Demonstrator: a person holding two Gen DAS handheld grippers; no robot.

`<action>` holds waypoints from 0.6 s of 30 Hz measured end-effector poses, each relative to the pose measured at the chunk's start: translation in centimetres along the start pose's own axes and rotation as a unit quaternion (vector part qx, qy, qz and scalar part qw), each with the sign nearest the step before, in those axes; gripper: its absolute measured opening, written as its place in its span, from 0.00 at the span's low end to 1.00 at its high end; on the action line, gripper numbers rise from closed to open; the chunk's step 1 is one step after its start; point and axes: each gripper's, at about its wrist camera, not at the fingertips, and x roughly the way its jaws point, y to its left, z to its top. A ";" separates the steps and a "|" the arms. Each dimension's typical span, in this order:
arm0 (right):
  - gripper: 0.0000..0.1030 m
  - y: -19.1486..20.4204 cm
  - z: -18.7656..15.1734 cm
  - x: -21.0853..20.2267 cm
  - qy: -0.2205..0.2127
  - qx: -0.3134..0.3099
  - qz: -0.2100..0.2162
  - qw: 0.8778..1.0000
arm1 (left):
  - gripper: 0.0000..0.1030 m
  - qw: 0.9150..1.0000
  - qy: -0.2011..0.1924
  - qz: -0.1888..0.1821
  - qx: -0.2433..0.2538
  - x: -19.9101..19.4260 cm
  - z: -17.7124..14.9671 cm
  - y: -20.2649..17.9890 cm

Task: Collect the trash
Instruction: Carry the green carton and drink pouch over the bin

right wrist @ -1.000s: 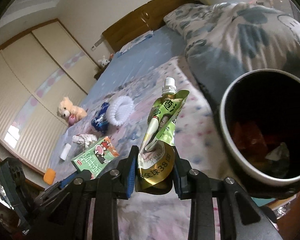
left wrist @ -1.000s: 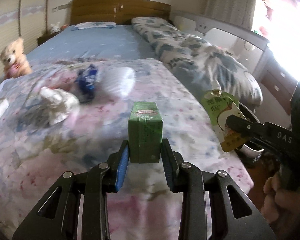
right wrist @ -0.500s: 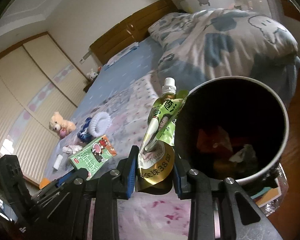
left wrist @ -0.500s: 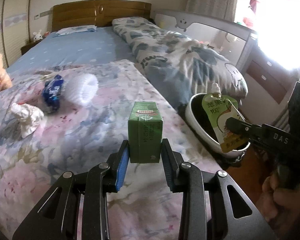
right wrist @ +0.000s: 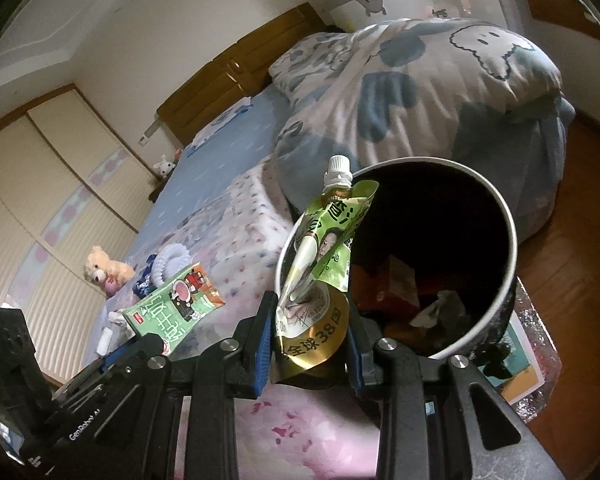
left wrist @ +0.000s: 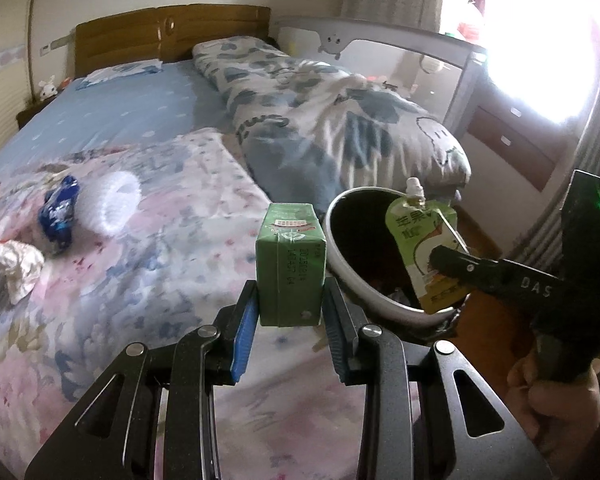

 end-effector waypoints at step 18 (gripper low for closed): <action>0.30 -3.1 1.3 -0.7 -0.010 0.018 -0.023 1.000 | 0.30 0.999 0.003 -0.027 0.037 2.0 1.5 -4.9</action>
